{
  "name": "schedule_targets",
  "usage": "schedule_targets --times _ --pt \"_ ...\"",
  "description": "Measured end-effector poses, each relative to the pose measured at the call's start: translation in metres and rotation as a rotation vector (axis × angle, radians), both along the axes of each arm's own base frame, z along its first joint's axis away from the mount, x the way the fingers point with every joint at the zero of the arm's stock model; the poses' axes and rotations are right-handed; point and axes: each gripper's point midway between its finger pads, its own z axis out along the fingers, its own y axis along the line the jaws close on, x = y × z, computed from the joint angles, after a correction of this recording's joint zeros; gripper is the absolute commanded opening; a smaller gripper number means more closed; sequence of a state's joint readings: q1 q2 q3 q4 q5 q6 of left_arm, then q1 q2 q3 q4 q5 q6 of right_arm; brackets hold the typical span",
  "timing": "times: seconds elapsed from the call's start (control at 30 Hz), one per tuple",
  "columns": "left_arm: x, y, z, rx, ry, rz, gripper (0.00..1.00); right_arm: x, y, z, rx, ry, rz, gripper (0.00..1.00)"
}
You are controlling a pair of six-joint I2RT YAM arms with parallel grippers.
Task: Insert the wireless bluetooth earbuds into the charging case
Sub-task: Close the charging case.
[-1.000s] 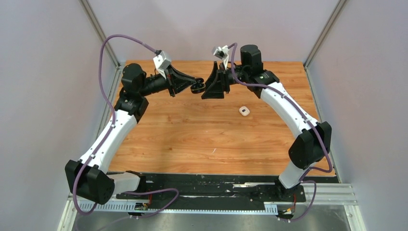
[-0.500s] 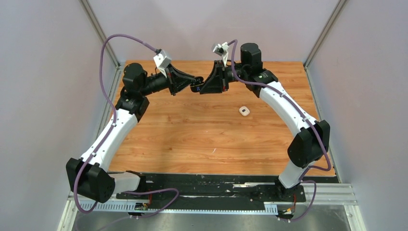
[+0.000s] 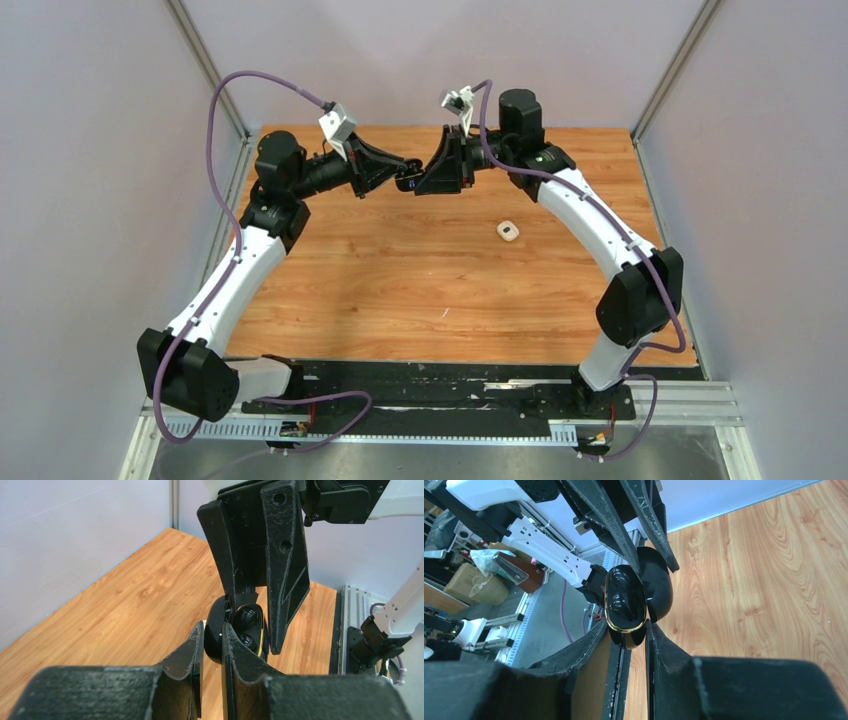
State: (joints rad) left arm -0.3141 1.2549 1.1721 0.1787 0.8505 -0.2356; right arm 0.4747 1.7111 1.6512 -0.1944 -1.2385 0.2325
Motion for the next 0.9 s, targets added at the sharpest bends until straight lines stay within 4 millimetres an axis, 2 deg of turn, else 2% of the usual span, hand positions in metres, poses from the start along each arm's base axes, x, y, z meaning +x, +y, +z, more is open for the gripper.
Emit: schedule_targets --times 0.13,0.2,0.27,0.43,0.57,0.77,0.8,0.9 --pt "0.0022 0.0009 -0.0004 0.001 0.000 0.013 0.00 0.0033 0.0025 -0.0005 0.003 0.039 -0.003 0.30" --pt "0.0038 0.0017 -0.0005 0.002 -0.001 0.023 0.00 0.0047 0.0034 -0.0007 0.004 0.055 -0.004 0.34" --pt "0.0046 0.0020 -0.0006 0.002 0.000 0.027 0.00 0.0058 0.0035 -0.0003 0.004 0.071 -0.008 0.34" --pt "0.0061 0.0025 -0.0007 0.004 -0.007 0.036 0.00 0.0091 0.0046 -0.0003 0.007 0.096 -0.012 0.22" --pt "0.0076 0.0033 -0.0013 0.006 -0.007 0.046 0.00 0.0094 0.0042 0.0009 0.009 0.103 -0.011 0.01" --pt "0.0078 0.0037 -0.0019 0.009 -0.007 0.048 0.02 0.0102 0.0041 0.0009 0.012 0.098 -0.011 0.00" --pt "0.0076 0.0038 -0.0020 0.010 -0.008 0.049 0.04 0.0103 0.0039 0.0009 0.012 0.097 -0.010 0.00" --pt "0.0066 0.0042 -0.0029 0.015 -0.004 0.049 0.33 0.0101 0.0034 -0.0001 0.012 0.093 -0.007 0.00"
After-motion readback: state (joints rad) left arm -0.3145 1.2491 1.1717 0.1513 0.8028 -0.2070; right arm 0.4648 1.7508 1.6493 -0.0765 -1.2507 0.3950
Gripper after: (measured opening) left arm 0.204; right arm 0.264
